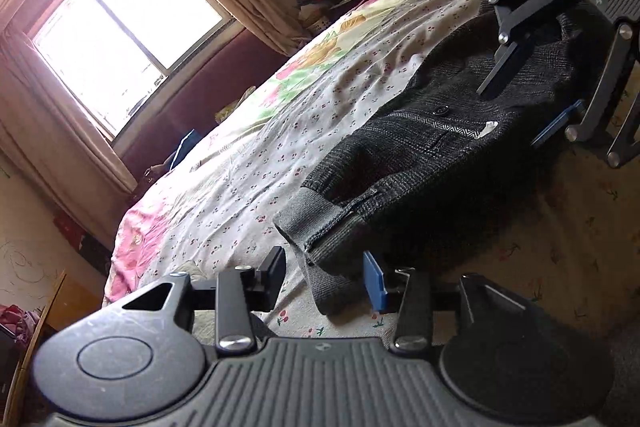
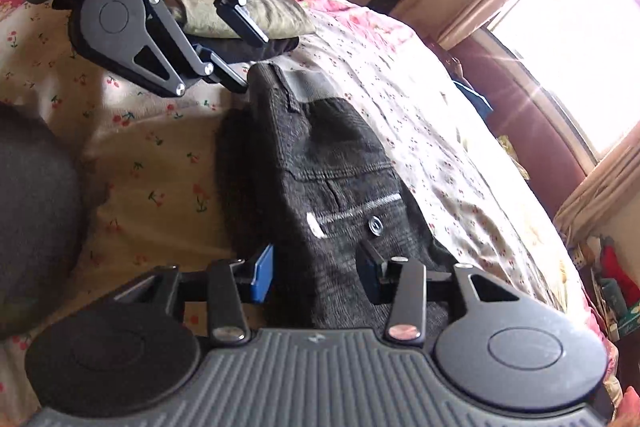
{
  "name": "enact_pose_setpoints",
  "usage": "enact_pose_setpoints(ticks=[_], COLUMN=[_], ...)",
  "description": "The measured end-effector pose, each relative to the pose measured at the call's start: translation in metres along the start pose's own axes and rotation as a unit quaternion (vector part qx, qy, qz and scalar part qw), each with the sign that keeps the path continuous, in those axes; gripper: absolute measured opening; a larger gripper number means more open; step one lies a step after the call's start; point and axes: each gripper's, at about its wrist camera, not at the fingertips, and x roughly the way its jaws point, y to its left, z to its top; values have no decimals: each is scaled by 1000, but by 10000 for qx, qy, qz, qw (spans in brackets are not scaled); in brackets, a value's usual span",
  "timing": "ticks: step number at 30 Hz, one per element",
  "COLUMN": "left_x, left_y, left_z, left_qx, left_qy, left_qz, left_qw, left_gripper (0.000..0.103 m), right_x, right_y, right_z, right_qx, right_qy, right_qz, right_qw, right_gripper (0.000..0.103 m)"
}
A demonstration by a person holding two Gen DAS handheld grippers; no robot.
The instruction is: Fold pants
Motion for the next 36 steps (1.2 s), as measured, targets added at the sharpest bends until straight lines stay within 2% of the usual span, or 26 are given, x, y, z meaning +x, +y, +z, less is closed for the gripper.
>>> enact_pose_setpoints(ticks=[2, 4, 5, 7, 9, 12, 14, 16, 17, 19, 21, 22, 23, 25, 28, 30, 33, 36], left_x=[8, 21, 29, 35, 32, 25, 34, 50, 54, 53, 46, 43, 39, 28, 11, 6, 9, 28], left_y=[-13, -20, -19, -10, 7, 21, 13, -5, -12, -26, -22, -19, -15, -7, 4, 5, -11, -40], left_z=[1, 2, 5, 11, 14, 8, -2, -15, -20, -24, -20, -19, -18, -13, 3, 19, 52, 85], left_qx=[558, 885, 889, 735, 466, 199, 324, 549, 678, 992, 876, 770, 658, 491, 113, -99, -551, -773], left_qy=[-91, -85, -36, -45, -177, -240, -24, 385, 457, 508, 562, 584, 601, 573, 425, 304, 2, -209], left_qz=[24, 97, 105, 145, 261, 363, 351, 162, 181, 348, 274, 242, 247, 361, 288, 131, -519, -1172], left_qw=[9984, 9960, 9960, 9972, 9984, 9989, 9989, 9976, 9965, 9932, 9942, 9950, 9957, 9965, 9986, 9994, 9971, 9899], left_gripper=[64, 64, 62, 43, 41, 39, 39, 39, 39, 39, 41, 42, 42, 42, 42, 42, 42, 42], right_x=[15, 28, 33, 40, 34, 18, 23, 44, 55, 56, 45, 36, 28, 7, -21, -32, -32, -26], right_y=[6, 13, 13, 2, -14, -20, -12, 2, 8, 16, 14, 11, 5, -8, -35, -59, -107, -159], right_z=[12, 20, 24, 32, 38, 51, 54, 48, 44, 39, 38, 36, 33, 25, 7, -10, -40, -80], right_qx=[-131, -350, -338, 46, 567, 888, 949, 911, 904, 793, 741, 831, 953, 1295, 1961, 2353, 2881, 3448], right_qy=[-52, -70, -23, 131, 126, -146, -145, 118, 312, 278, 215, 177, 126, 19, -14, 121, 499, 979], right_qz=[170, 6, -41, 63, 210, 259, 337, 420, 508, 411, 339, 348, 374, 326, 113, -130, -657, -1135], right_qw=[9998, 9994, 9994, 9999, 9981, 9956, 9948, 9949, 9941, 9956, 9964, 9958, 9947, 9910, 9805, 9718, 9540, 9266], right_gripper=[44, 40, 25, 6, 6, 6, 6, 10, 11, 12, 19, 31, 38, 39, 39, 39, 39, 39])
